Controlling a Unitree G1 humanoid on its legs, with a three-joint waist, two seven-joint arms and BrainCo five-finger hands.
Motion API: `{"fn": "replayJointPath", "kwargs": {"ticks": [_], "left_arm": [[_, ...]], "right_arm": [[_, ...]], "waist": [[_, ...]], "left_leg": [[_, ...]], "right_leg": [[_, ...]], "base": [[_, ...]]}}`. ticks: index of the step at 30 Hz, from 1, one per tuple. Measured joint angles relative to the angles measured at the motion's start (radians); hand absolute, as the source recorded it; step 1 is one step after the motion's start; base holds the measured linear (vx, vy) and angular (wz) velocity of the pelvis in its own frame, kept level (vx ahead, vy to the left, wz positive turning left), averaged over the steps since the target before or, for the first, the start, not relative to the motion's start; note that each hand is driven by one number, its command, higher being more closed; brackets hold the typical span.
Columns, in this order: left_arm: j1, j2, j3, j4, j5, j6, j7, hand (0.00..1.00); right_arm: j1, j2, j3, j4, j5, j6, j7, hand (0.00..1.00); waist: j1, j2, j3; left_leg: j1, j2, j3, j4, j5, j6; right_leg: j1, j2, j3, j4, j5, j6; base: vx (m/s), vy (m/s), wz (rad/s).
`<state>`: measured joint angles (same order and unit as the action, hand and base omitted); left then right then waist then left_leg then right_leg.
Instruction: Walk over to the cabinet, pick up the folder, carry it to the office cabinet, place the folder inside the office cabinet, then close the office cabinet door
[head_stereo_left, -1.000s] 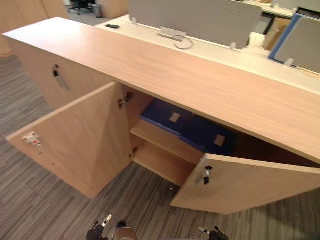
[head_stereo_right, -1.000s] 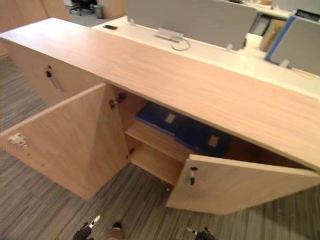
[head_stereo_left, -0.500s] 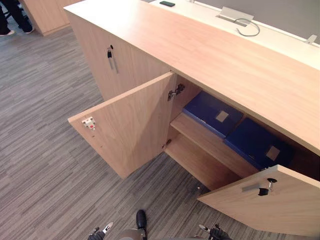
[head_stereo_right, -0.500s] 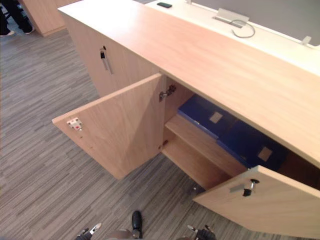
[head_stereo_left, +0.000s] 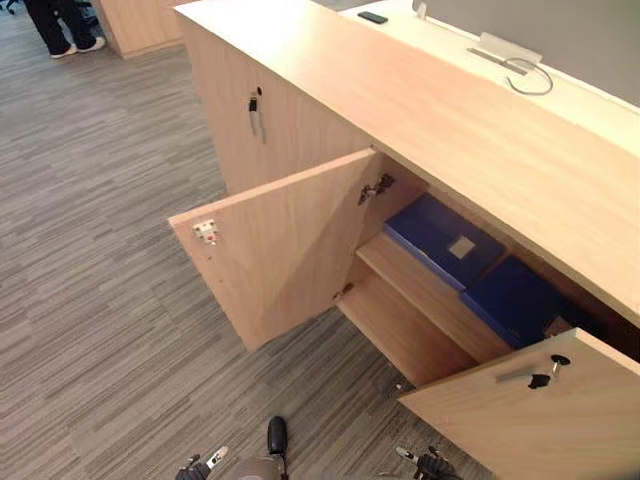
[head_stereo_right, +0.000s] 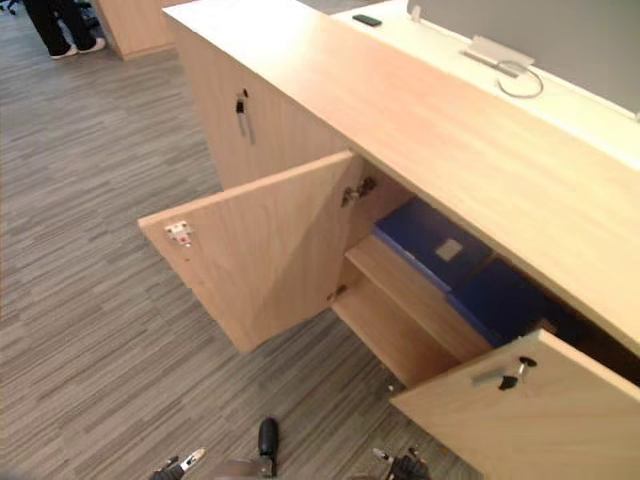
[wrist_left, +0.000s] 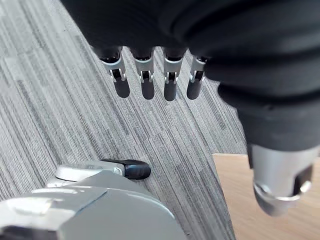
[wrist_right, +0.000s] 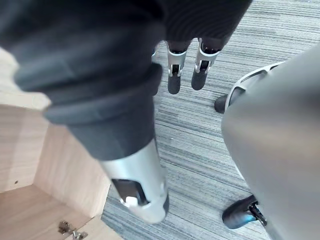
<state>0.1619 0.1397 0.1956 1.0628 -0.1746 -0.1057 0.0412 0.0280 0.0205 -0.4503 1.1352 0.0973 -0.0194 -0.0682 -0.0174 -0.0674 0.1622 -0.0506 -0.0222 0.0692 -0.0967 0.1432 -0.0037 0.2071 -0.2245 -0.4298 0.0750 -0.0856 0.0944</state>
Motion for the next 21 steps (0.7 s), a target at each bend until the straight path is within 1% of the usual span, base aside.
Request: {"fn": "replayJointPath", "kwargs": {"ticks": [2,4,5,6,7,8,9,10,11,12,13,14,15,16,17,18,19,21], "left_arm": [[0.002,0.001,0.027,0.009,-0.055,0.002,-0.02,0.0],[0.002,0.002,0.031,0.01,-0.088,0.01,-0.042,0.0],[-0.007,0.008,0.029,0.01,-0.097,0.019,-0.067,0.0],[-0.019,0.024,0.027,0.016,-0.096,0.031,-0.088,0.0],[-0.029,0.029,0.028,0.021,-0.093,0.037,-0.101,0.0],[-0.046,0.038,0.029,0.026,-0.069,0.047,-0.133,0.0],[-0.054,0.053,0.039,0.026,-0.051,0.059,-0.157,0.0],[-0.06,0.065,0.047,0.026,-0.048,0.064,-0.164,0.0],[-0.081,0.108,0.075,0.026,-0.024,0.073,-0.176,0.0],[-0.121,0.171,0.108,0.026,-0.005,0.08,-0.183,0.0],[-0.14,0.205,0.129,0.026,0.006,0.08,-0.184,0.0],[-0.2,0.275,0.165,0.027,0.025,0.081,-0.185,0.0],[-0.255,0.349,0.19,0.03,0.034,0.081,-0.185,0.0],[-0.281,0.387,0.196,0.035,0.047,0.081,-0.185,0.0],[-0.325,0.437,0.202,0.052,0.079,0.081,-0.185,0.0],[-0.386,0.487,0.206,0.076,0.111,0.082,-0.185,0.0],[-0.427,0.509,0.205,0.086,0.154,0.082,-0.185,0.0],[-0.45,0.517,0.204,0.088,0.219,0.082,-0.182,0.0]], "right_arm": [[0.005,-0.003,-0.002,0.0,0.0,0.0,0.0,0.0],[0.01,-0.008,-0.014,0.002,0.0,0.0,0.001,0.0],[0.009,-0.009,-0.039,0.008,0.0,0.001,0.004,0.0],[0.01,-0.011,-0.053,0.01,-0.001,0.002,0.009,0.0],[0.01,-0.014,-0.066,0.012,-0.001,0.004,0.011,0.0],[0.009,-0.03,-0.079,0.015,-0.002,0.018,0.022,0.0],[0.009,-0.045,-0.078,0.015,-0.003,0.027,0.031,0.0],[0.009,-0.049,-0.078,0.014,-0.003,0.027,0.036,0.0],[0.01,-0.052,-0.077,0.015,-0.008,0.029,0.046,0.0],[0.01,-0.053,-0.077,0.018,-0.023,0.031,0.053,0.0],[0.01,-0.054,-0.077,0.019,-0.026,0.031,0.055,0.0],[0.009,-0.06,-0.077,0.031,-0.03,0.03,0.058,0.0],[0.009,-0.069,-0.077,0.048,-0.033,0.031,0.059,0.0],[0.009,-0.073,-0.078,0.058,-0.034,0.031,0.059,0.0],[0.01,-0.08,-0.086,0.07,-0.032,0.031,0.059,0.0],[0.006,-0.087,-0.132,0.078,-0.027,0.031,0.06,0.0],[0.016,-0.096,-0.169,0.08,-0.017,0.031,0.061,0.0],[0.048,-0.102,-0.186,0.078,0.001,0.031,0.061,0.0]], "waist": [[0.004,-0.001,0.0],[0.006,-0.003,0.001],[0.005,-0.006,0.001],[-0.009,-0.01,0.002],[-0.017,-0.012,0.005],[-0.019,-0.006,0.009],[-0.019,-0.003,0.01],[-0.019,-0.003,0.008],[-0.02,0.001,-0.002],[-0.019,-0.006,-0.007],[-0.02,-0.008,-0.008],[-0.02,-0.009,-0.009],[-0.02,-0.007,-0.013],[-0.021,-0.002,-0.016],[-0.021,0.007,-0.027],[-0.027,0.028,-0.027],[-0.031,0.052,-0.023],[-0.038,0.072,-0.052]], "left_leg": [[0.007,0.026,-0.013,0.001,0.007,-0.011],[0.002,0.039,-0.021,0.003,0.013,-0.018],[-0.01,0.056,0.031,0.008,-0.004,-0.001],[-0.036,0.095,0.196,0.055,-0.034,0.012],[-0.043,0.115,0.268,0.092,-0.049,0.015],[-0.06,0.156,0.369,0.158,-0.057,0.023],[-0.056,0.158,0.372,0.183,-0.053,0.01],[-0.052,0.159,0.371,0.186,-0.055,0.008],[-0.055,0.16,0.368,0.187,-0.057,0.006],[-0.061,0.158,0.363,0.189,-0.053,0.001],[-0.068,0.157,0.357,0.19,-0.047,-0.002],[-0.08,0.15,0.344,0.182,-0.029,-0.005],[-0.085,0.138,0.32,0.148,0.002,-0.011],[-0.085,0.131,0.313,0.118,0.027,-0.013],[-0.078,0.123,0.304,0.046,0.078,-0.017],[-0.086,0.119,0.279,0.0,0.113,-0.027],[-0.086,0.126,0.253,0.0,0.109,-0.034],[-0.085,0.123,0.249,0.0,0.108,-0.035]], "right_leg": [[0.014,0.028,-0.002,0.004,-0.001,-0.001],[0.02,0.043,-0.005,0.01,-0.002,-0.003],[0.018,0.041,-0.014,0.014,-0.002,-0.003],[0.018,0.038,-0.035,0.015,-0.002,-0.003],[0.017,0.032,-0.04,0.018,-0.002,-0.003],[0.017,0.026,-0.035,0.033,-0.003,-0.003],[0.011,0.016,-0.029,0.062,-0.009,-0.002],[0.001,0.015,-0.028,0.081,-0.012,-0.002],[-0.011,0.011,-0.022,0.093,-0.019,0.0],[-0.013,0.012,-0.008,0.091,-0.024,0.006],[-0.016,0.012,-0.006,0.089,-0.029,0.013],[-0.02,0.013,-0.006,0.081,-0.049,0.013],[-0.024,0.015,-0.007,0.066,-0.071,0.017],[-0.029,0.018,-0.007,0.058,-0.083,0.017],[-0.044,0.022,-0.008,0.043,-0.094,0.023],[-0.053,0.044,-0.011,0.022,-0.1,0.029],[-0.054,0.05,-0.022,0.019,-0.097,0.024],[-0.053,0.05,-0.019,0.02,-0.095,0.022]], "base": [[0.02,-0.157,0.15],[0.0,-0.096,0.28],[-0.03,-0.055,0.49],[-0.04,-0.018,0.54],[0.0,0.002,0.59],[0.02,0.027,0.3],[0.03,0.037,0.11],[0.0,0.05,-0.07],[-0.01,0.045,-0.03],[-0.01,0.036,0.04],[-0.04,-0.003,0.14],[-0.09,-0.048,0.21],[-0.08,-0.049,0.2],[-0.1,-0.053,0.14],[-0.09,-0.031,0.11],[-0.16,-0.056,0.09],[-0.14,-0.032,0.07],[-0.08,-0.005,0.0]]}}
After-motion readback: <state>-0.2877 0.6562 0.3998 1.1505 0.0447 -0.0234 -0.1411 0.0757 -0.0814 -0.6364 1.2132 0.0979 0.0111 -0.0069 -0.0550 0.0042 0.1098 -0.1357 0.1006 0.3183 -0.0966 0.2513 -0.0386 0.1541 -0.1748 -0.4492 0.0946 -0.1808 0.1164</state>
